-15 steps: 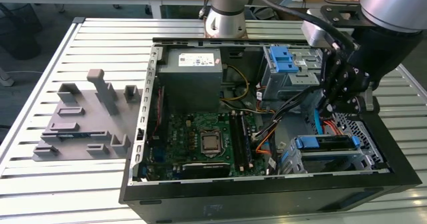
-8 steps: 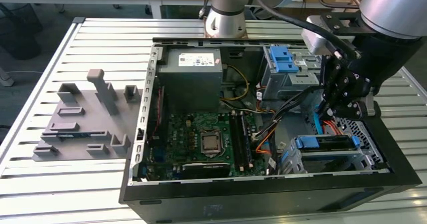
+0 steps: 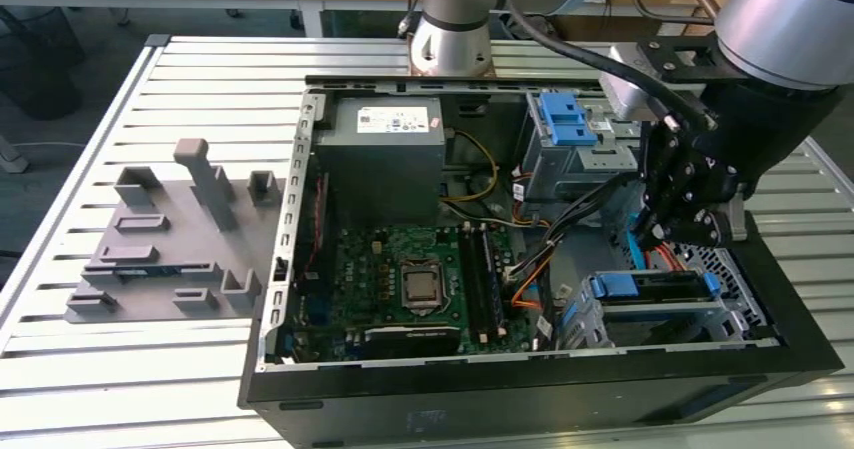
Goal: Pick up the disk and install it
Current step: 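Insert the second disk wire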
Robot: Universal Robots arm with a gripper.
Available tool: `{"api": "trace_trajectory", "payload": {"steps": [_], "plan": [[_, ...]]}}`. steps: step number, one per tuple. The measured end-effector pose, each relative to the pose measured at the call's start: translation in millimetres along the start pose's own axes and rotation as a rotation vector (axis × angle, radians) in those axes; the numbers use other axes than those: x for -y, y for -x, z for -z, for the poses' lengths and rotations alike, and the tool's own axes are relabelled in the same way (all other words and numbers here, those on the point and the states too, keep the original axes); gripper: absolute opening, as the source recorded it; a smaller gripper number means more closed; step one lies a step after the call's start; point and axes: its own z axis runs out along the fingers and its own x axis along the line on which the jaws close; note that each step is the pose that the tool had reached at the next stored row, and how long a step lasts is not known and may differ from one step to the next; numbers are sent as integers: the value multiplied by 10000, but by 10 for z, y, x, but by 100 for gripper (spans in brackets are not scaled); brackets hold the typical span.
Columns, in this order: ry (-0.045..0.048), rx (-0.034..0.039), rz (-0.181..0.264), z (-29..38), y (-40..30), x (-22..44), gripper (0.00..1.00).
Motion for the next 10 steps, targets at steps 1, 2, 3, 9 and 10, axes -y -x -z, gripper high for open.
{"api": "trace_trajectory", "payload": {"steps": [1, 2, 3, 9, 10], "plan": [[0, -2, 1, -17, -8, 0, 16], [0, -4, 1, -32, -18, 0, 16], [1, -4, 1, -43, -33, 0, 16], [-1, 8, 0, -91, -140, 1, 16], [-1, 5, 1, -90, -140, 1, 16]]}}
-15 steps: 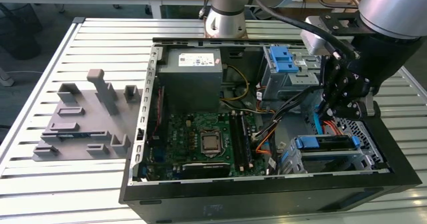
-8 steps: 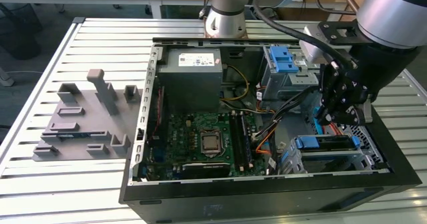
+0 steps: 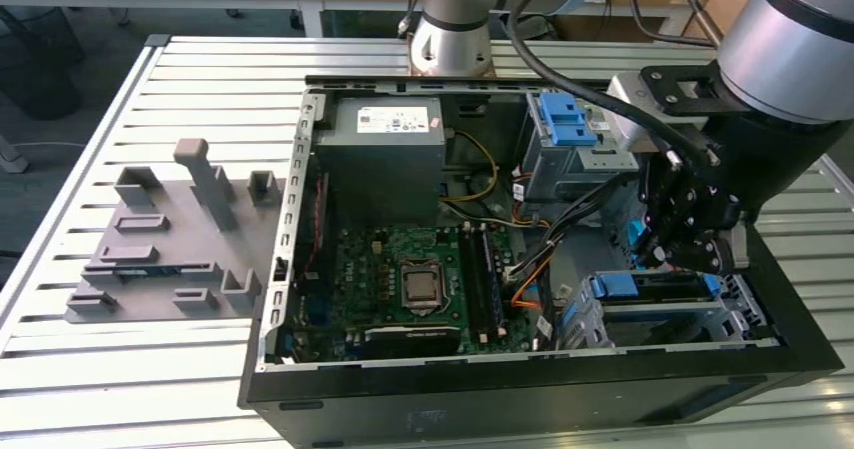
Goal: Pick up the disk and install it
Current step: 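Insert the second disk wire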
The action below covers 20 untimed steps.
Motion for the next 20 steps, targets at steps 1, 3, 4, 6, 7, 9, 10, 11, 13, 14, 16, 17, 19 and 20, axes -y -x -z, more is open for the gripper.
{"api": "trace_trajectory", "payload": {"steps": [1, 3, 4, 6, 7, 9, 10, 11, 13, 14, 16, 17, 19, 20], "plan": [[0, 0, 0, 0, 0, 0, 16], [0, -2, 0, 0, -1, 0, 16], [0, -4, 0, 0, -8, 0, 16], [0, -1, 0, -8, -29, 0, 16], [0, -2, 0, -12, -40, 0, 16], [0, -2, 0, -25, -62, 0, 16], [0, -1, 0, -33, -69, 1, 16], [0, 2, 0, -39, -71, 2, 16], [0, -2, 2, -46, -72, 14, 16], [0, -2, 1, -50, -75, 15, 16], [0, -2, -1, -60, -80, 17, 16], [0, -2, 0, -64, -81, 19, 16], [0, 0, 0, -70, -85, 23, 16], [0, -2, 1, -71, -86, 28, 16]]}}
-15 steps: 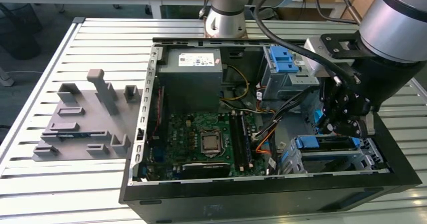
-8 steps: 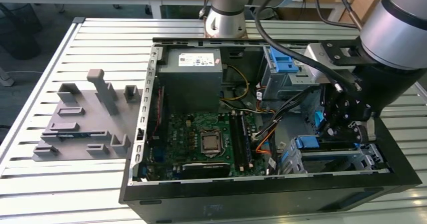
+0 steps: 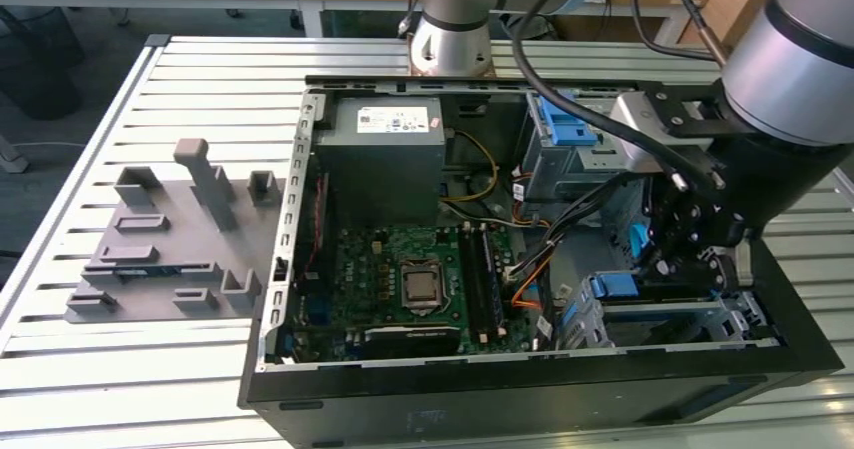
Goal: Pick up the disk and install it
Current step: 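Insert the second disk wire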
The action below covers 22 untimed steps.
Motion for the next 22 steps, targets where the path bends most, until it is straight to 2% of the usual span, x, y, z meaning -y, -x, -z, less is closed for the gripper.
{"api": "trace_trajectory", "payload": {"steps": [22], "plan": [[0, 26, -26, -36, -5, 44, 16]]}}
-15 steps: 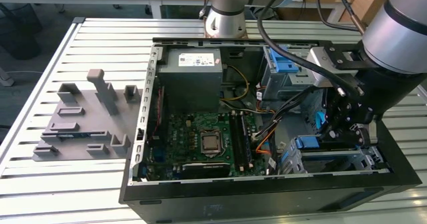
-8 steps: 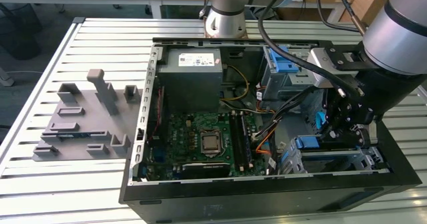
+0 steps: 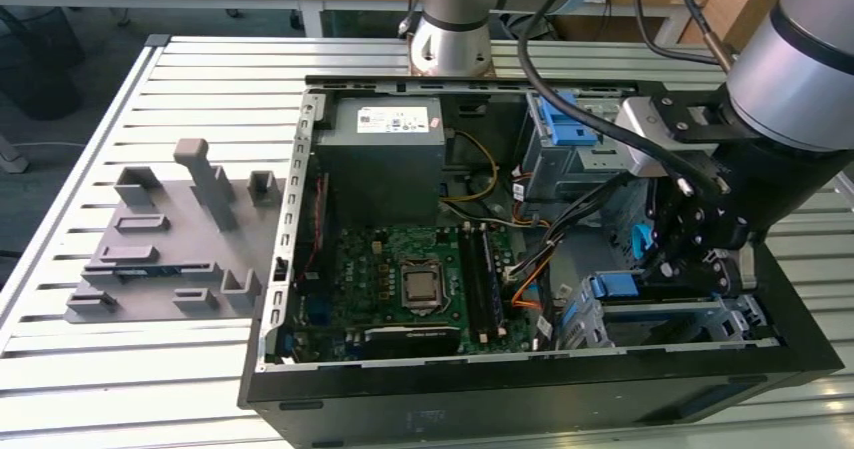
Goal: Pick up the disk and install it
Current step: 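Insert the second disk wire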
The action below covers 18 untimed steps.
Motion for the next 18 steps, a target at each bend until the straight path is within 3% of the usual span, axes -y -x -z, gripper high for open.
{"api": "trace_trajectory", "payload": {"steps": [18], "plan": [[0, -1, 0, -43, -1, -1, 16]]}}
